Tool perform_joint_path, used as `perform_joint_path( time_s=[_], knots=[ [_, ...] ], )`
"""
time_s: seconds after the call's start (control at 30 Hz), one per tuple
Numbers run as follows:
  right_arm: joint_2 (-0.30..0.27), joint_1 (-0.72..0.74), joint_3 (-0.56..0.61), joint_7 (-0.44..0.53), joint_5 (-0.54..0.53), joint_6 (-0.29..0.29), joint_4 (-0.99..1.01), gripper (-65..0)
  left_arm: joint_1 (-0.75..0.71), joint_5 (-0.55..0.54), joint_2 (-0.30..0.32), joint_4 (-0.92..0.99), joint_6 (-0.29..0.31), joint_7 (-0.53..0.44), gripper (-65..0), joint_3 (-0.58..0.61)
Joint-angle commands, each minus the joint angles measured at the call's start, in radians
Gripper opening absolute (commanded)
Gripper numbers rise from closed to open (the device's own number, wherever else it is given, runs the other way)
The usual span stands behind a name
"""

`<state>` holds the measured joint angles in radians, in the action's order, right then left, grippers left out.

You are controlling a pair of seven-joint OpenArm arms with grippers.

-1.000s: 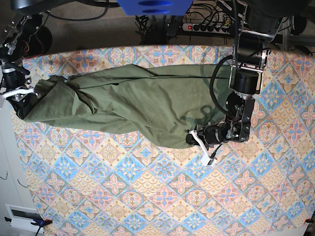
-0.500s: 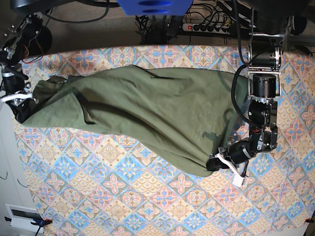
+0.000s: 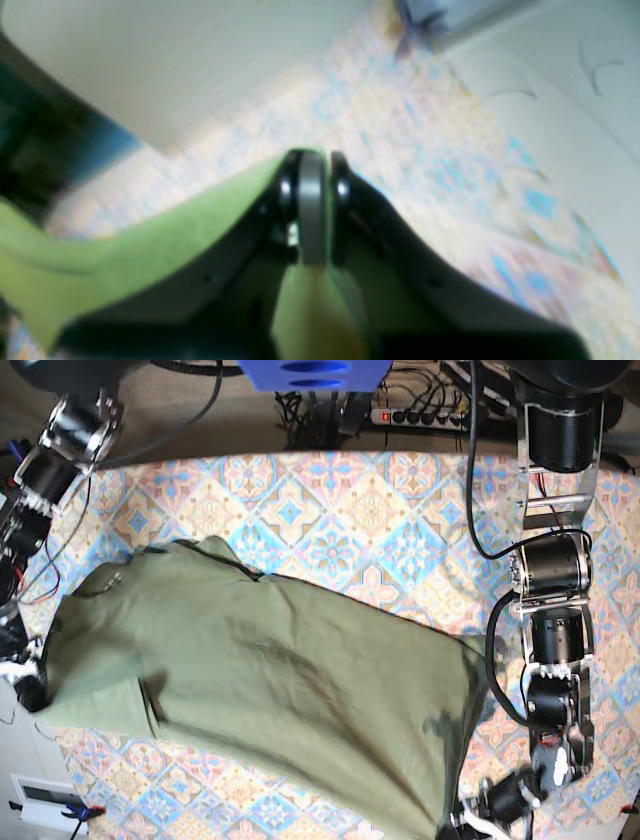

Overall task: Layout the t-shirt on the table in an organized manner, then fold the t-shirt properly
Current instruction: 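Lift the shirt with both grippers and lay it flat across the table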

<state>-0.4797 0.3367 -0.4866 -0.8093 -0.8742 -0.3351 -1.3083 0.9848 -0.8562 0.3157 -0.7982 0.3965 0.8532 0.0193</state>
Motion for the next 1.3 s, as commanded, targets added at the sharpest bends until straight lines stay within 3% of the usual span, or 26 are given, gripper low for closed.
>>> perform_joint_path(
  time_s=[0.0,0.1,0.27,0.4,0.47,0.53,0.67,0.87,1.03,1.17,1.27],
  knots=[
    [-0.037,0.075,0.013,0.029,-0.012,-0.031,0.023,-63.9,0.082,-0.021,0.009,0.003,0.009,-0.05,-65.0,-0.003],
    [-0.043,0.252,0.067,0.029,-0.01,-0.106,0.16,-63.9,0.158,-0.021,0.007,0.075,0.009,-0.087,-65.0,-0.003],
    [-0.043,0.505,0.162,0.031,-0.01,-0.114,0.287,-63.9,0.248,-0.027,0.007,0.115,0.011,-0.107,-65.0,-0.003],
    [-0.043,0.56,0.19,0.02,-0.013,-0.115,0.283,-63.9,0.259,-0.034,0.02,0.107,0.014,-0.067,-65.0,-0.009],
    [-0.043,0.559,0.187,0.003,-0.023,-0.121,0.247,-63.9,0.234,-0.079,0.055,0.041,0.014,-0.013,-65.0,-0.014],
    [-0.047,0.549,0.187,-0.035,-0.06,-0.167,0.178,-63.9,0.145,-0.145,0.102,-0.076,0.014,0.048,-65.0,-0.043],
    [-0.078,0.356,0.151,-0.08,-0.17,-0.253,0.085,-64.1,-0.045,-0.243,0.202,-0.264,0.014,0.128,-65.0,-0.049],
    [-0.084,-0.08,-0.001,-0.135,-0.294,-0.255,-0.181,-63.9,-0.514,-0.34,0.354,-0.583,0.014,0.139,-65.0,-0.08],
    [-0.076,-0.359,-0.036,-0.143,-0.302,-0.255,-0.327,-63.9,-0.854,-0.338,0.357,-0.711,0.014,0.117,-65.0,-0.141],
    [-0.037,-0.517,-0.036,-0.143,-0.302,-0.255,-0.403,-63.9,-1.05,-0.338,0.357,-0.728,0.014,0.116,-65.0,-0.19],
    [-0.027,-0.612,-0.036,-0.143,-0.302,-0.255,-0.409,-63.9,-1.148,-0.274,0.356,-0.725,0.014,0.116,-65.0,-0.218]
  ],
)
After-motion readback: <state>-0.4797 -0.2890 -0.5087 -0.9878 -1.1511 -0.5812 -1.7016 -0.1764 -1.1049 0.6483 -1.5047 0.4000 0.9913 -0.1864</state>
